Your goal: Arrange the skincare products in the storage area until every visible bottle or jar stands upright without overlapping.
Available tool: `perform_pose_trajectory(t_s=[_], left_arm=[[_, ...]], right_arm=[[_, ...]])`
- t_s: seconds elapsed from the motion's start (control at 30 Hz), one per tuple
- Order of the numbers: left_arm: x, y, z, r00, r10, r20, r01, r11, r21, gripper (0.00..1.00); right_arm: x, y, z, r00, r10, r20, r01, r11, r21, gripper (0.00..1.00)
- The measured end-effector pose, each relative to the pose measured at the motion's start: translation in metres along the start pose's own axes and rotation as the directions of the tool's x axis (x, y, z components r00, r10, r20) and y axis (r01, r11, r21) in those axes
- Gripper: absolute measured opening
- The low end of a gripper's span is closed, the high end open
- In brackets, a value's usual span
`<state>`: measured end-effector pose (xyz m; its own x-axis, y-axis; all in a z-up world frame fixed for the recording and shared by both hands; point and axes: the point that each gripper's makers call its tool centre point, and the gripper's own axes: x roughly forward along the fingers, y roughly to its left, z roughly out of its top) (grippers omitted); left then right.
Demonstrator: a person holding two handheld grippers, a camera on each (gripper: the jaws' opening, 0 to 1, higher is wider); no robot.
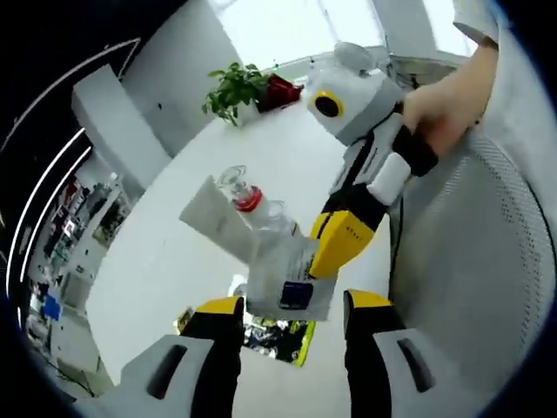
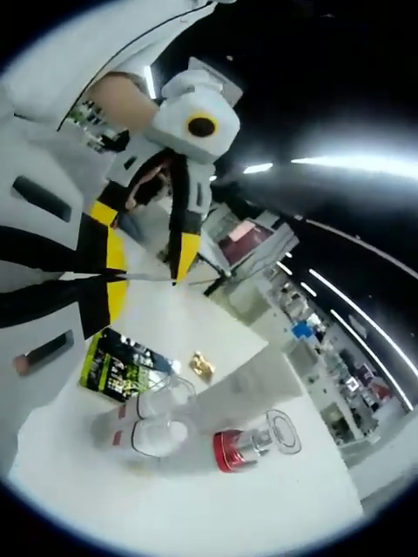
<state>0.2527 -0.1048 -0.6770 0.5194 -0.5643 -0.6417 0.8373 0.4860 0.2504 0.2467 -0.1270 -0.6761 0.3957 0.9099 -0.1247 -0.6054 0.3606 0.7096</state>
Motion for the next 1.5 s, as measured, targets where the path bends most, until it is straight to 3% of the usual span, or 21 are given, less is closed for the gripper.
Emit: perform_pose_trajectory(t_s=[0.1, 0.17, 0.23, 0.27, 0.33, 0.4, 0.43, 0.5, 0.57, 0.63, 0.73, 0.87, 1.03, 1.13, 1.2, 1.3, 1.37, 1.5], left_arm=[[-0.007, 0.002, -0.001, 0.994, -0.008, 0.109, 0.033, 0.972, -0.231, 0.59], [-0.012, 0.004, 0.002, 0.983, -0.001, 0.184, 0.066, 0.934, -0.351, 0.57], [-0.016, 0.0, 0.013, 0.959, 0.009, 0.284, 0.143, 0.849, -0.508, 0.53], [-0.02, 0.0, 0.017, 0.939, 0.022, 0.344, 0.19, 0.8, -0.57, 0.5], [-0.028, 0.006, 0.016, 0.91, 0.051, 0.411, 0.251, 0.722, -0.644, 0.42], [-0.031, 0.008, 0.009, 0.897, 0.072, 0.437, 0.276, 0.679, -0.68, 0.34], [-0.031, 0.008, 0.006, 0.895, 0.082, 0.438, 0.277, 0.667, -0.692, 0.31], [-0.031, 0.005, -0.001, 0.898, 0.08, 0.432, 0.275, 0.664, -0.695, 0.26], [-0.031, -0.001, -0.004, 0.894, 0.08, 0.44, 0.293, 0.64, -0.711, 0.22], [-0.032, -0.005, -0.002, 0.88, 0.083, 0.468, 0.33, 0.602, -0.727, 0.18], [-0.029, -0.01, -0.003, 0.871, 0.089, 0.483, 0.354, 0.569, -0.742, 0.16], [-0.027, -0.013, 0.0, 0.848, 0.107, 0.519, 0.398, 0.517, -0.758, 0.1], [-0.029, -0.011, 0.0, 0.829, 0.137, 0.542, 0.43, 0.463, -0.775, 0.06], [-0.029, -0.01, -0.002, 0.829, 0.136, 0.542, 0.438, 0.444, -0.782, 0.03], [-0.03, -0.01, -0.003, 0.829, 0.133, 0.543, 0.462, 0.385, -0.799, 0.01], [-0.034, -0.007, -0.003, 0.821, 0.134, 0.555, 0.473, 0.383, -0.793, 0.01], [-0.039, -0.001, -0.002, 0.811, 0.15, 0.566, 0.485, 0.368, -0.793, 0.01], [-0.05, 0.006, -0.005, 0.801, 0.166, 0.575, 0.494, 0.358, -0.792, 0.01]], right_arm=[[-0.003, 0.003, 0.009, 0.998, 0.024, 0.063, -0.028, 0.997, 0.065, 0.01], [-0.003, 0.011, 0.012, 0.994, 0.05, 0.093, -0.058, 0.994, 0.09, 0.01], [-0.003, 0.016, 0.016, 0.99, 0.079, 0.113, -0.09, 0.991, 0.099, 0.01], [-0.001, 0.02, 0.018, 0.987, 0.099, 0.124, -0.112, 0.988, 0.106, 0.01], [-0.001, 0.025, 0.018, 0.984, 0.124, 0.127, -0.14, 0.982, 0.125, 0.01], [0.0, 0.027, 0.018, 0.982, 0.137, 0.132, -0.155, 0.978, 0.136, 0.01], [0.0, 0.028, 0.018, 0.981, 0.143, 0.134, -0.162, 0.976, 0.143, 0.01], [0.0, 0.028, 0.019, 0.978, 0.15, 0.142, -0.171, 0.974, 0.151, 0.01], [0.001, 0.028, 0.019, 0.978, 0.154, 0.143, -0.176, 0.972, 0.156, 0.01], [0.002, 0.028, 0.018, 0.977, 0.159, 0.14, -0.18, 0.971, 0.158, 0.01], [0.004, 0.029, 0.014, 0.979, 0.163, 0.125, -0.182, 0.971, 0.154, 0.01], [0.004, 0.029, 0.012, 0.981, 0.159, 0.114, -0.175, 0.973, 0.148, 0.01], [0.005, 0.026, 0.01, 0.983, 0.147, 0.11, -0.163, 0.975, 0.15, 0.01], [0.007, 0.024, 0.006, 0.986, 0.138, 0.09, -0.149, 0.979, 0.138, 0.01], [0.008, 0.025, 0.003, 0.988, 0.134, 0.074, -0.142, 0.982, 0.126, 0.01], [0.008, 0.025, 0.002, 0.99, 0.125, 0.059, -0.13, 0.987, 0.099, 0.05], [0.007, 0.024, 0.009, 0.99, 0.124, 0.074, -0.128, 0.991, 0.051, 0.09], [0.004, 0.017, 0.022, 0.99, 0.105, 0.092, -0.111, 0.992, 0.058, 0.21]])
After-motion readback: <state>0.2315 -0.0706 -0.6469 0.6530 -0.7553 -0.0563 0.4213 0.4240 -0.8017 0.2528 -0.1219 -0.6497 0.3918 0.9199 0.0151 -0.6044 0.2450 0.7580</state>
